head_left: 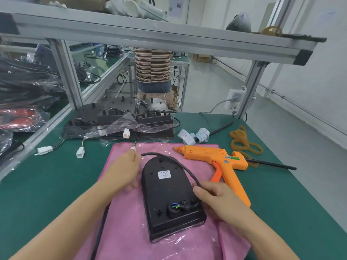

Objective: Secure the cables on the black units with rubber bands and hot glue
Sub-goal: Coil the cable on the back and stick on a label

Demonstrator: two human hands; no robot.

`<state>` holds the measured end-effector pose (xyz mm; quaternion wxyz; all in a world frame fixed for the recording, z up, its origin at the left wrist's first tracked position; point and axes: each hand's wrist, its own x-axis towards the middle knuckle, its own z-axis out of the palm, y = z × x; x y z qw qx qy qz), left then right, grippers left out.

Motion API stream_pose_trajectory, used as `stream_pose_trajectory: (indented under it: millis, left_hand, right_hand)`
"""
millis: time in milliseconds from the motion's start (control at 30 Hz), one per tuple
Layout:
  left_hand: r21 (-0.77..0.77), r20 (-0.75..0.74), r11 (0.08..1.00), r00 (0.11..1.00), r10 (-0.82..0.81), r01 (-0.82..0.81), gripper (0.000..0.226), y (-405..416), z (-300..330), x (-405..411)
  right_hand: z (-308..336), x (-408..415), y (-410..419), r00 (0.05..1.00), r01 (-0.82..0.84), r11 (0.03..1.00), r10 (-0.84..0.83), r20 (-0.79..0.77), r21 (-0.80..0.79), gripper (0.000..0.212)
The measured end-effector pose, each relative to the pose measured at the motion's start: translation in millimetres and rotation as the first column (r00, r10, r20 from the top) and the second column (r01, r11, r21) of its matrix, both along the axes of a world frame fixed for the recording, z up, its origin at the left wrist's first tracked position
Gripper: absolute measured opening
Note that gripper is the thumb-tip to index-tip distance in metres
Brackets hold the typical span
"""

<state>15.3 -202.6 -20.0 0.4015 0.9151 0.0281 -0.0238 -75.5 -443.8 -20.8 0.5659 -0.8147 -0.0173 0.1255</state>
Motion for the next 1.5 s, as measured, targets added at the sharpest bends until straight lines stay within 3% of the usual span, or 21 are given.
stream_pose_trajectory:
  millis: [100,233,367,567,733,833,933,1000,1100,1267,1400,1500]
  left_hand:
    - [0.030,0.052,0.999,0.998,0.043,-0.045,0.025,-19.8,-6.2,6.7]
    - [0.086,0.154,0.995,0.988,0.031,-0.045,0.017,-45.3,2.5,19.7]
    - [0.154,0.172,0.988,0.985,-0.026,-0.001,0.017,-54.3,6.3,22.9]
    - [0.110,0.121,0.994,0.992,0.016,-0.029,0.022,-36.2,-5.1,3.5]
    - [0.243,0.251,0.968,0.968,0.002,-0.065,0.022,-48.7,-14.1,-30.0]
    - [0.184,0.292,0.981,0.957,0.000,-0.056,0.025,-48.4,-14.8,-32.9]
    - [0.139,0.281,0.989,0.960,0.009,-0.050,0.024,-43.8,-18.1,-31.4]
    - [0.106,0.265,0.993,0.964,0.029,-0.059,0.019,-35.8,-20.3,-24.4]
    - [0.068,0.220,0.994,0.973,0.074,-0.091,0.011,-17.1,-17.1,-3.4]
    - [0.043,0.122,0.991,0.984,-0.129,0.125,0.048,-15.2,2.0,16.5]
    - [0.146,0.206,0.971,0.954,-0.219,0.191,0.029,-26.7,9.7,22.5]
    - [0.033,0.306,0.991,0.943,-0.133,0.129,0.016,-35.2,15.0,25.8]
  right_hand:
    - [6.6,0.9,-4.4,0.997,-0.057,0.990,0.063,-0.039,0.130,0.013]
    - [16.6,8.3,-0.7,0.991,-0.058,0.969,0.086,-0.107,0.241,0.021]
    - [17.2,13.7,3.1,0.998,-0.024,0.981,0.036,-0.058,0.192,0.014]
    - [6.5,13.7,5.1,0.989,0.142,0.966,-0.147,0.010,0.216,0.009]
    - [4.8,18.8,13.0,0.971,0.181,0.956,-0.210,0.110,0.229,0.016]
    - [5.9,26.1,17.5,0.979,0.146,0.981,-0.162,0.124,0.128,0.015]
    - [5.7,31.2,19.6,0.976,0.166,0.979,-0.146,0.162,-0.118,0.014]
    - [5.2,31.3,21.0,0.964,0.214,0.937,-0.157,0.216,-0.276,0.030]
    - [5.1,32.0,23.1,0.950,0.254,0.886,-0.154,0.271,-0.389,0.054]
    - [2.3,39.8,36.9,0.919,0.251,0.766,0.004,0.394,-0.592,0.015]
    - [0.8,49.9,43.8,0.887,0.342,0.621,0.036,0.461,-0.705,0.028]
    - [1.4,57.1,45.9,0.871,0.361,0.603,0.056,0.489,-0.712,0.028]
